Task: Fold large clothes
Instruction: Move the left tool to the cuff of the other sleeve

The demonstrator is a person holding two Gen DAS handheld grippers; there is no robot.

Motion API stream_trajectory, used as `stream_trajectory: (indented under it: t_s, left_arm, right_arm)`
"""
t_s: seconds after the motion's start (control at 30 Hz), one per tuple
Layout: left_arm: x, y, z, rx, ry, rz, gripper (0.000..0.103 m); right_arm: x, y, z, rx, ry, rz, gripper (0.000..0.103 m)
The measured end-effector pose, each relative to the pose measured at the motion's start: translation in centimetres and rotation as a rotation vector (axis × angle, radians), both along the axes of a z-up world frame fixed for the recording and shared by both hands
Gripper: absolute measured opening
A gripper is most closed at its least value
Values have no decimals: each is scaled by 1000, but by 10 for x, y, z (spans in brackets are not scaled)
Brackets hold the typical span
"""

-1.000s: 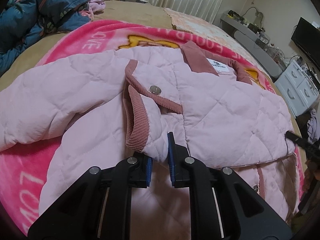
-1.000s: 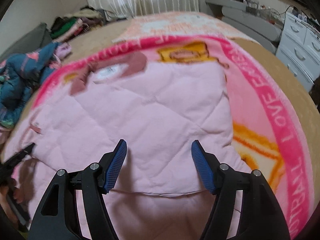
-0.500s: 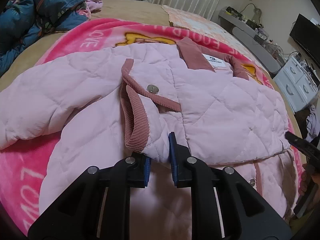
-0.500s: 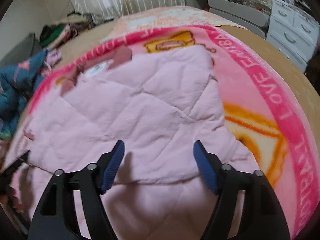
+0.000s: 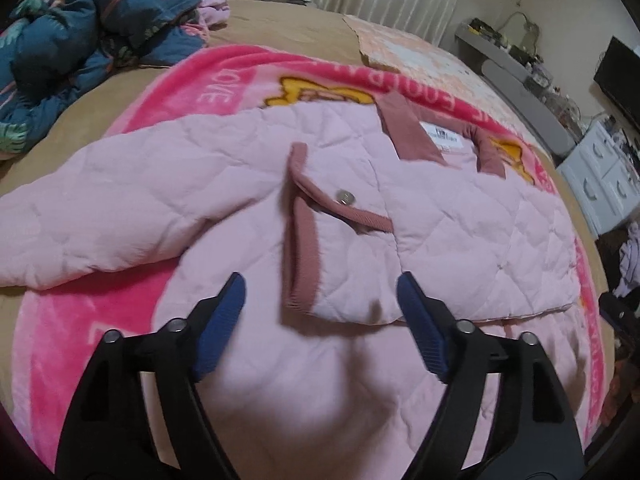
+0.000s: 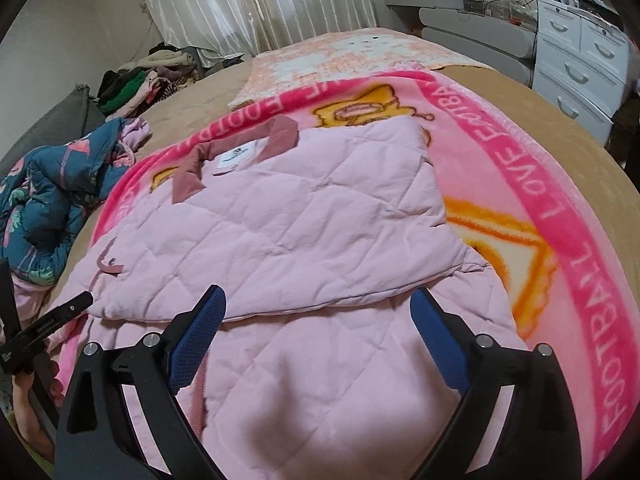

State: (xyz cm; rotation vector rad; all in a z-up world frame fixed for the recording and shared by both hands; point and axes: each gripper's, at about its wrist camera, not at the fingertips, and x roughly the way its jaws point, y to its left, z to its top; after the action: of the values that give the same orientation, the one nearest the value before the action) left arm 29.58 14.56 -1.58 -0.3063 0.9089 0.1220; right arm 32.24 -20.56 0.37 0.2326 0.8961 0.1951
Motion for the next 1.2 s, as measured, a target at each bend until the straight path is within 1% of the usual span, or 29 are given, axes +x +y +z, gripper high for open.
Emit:
stream_trajectory:
  t_s: [0.03,0.07,0.13,0.17,0.27,0.33,0.47,0.6,0.73,1.2]
  left_arm:
    - [-3,3,4,0,-3,4,85]
    - [-5,6,8,2,-6,8,90]
    - [-14,14,17,10,-18,26,94]
    - [-18,17,21,8,-21,32,94]
    - [-27,24,29,22,-25,47,94]
    - [-37,28,37,45,-49,59,94]
    - [-52,34,49,83,-73,69,94]
    - [-63,44,54,91,-77,83,94]
    - [-73,57,56,95,-87,111,94]
    - [-103,112,46,92,-93,213,94]
  right_arm:
    - [-3,3,5,-1,-9,2,93]
    - [-5,6,9,-5,-21,3,93]
    - [-9,11,17,-6,-40,6,94]
    - [-11,12,20,-6,-49,6,98]
    - [-18,21,32,-12,-92,10,98]
    - [-21,28,39,-11,-115,14,98]
    - [-24,42,50,1,-141,30,98]
    - [-27,59,58,-4,-156,56,98]
    - [-29,78,64,-1,-166,87,98]
    - [-32,140,82,-14,-207,179,98]
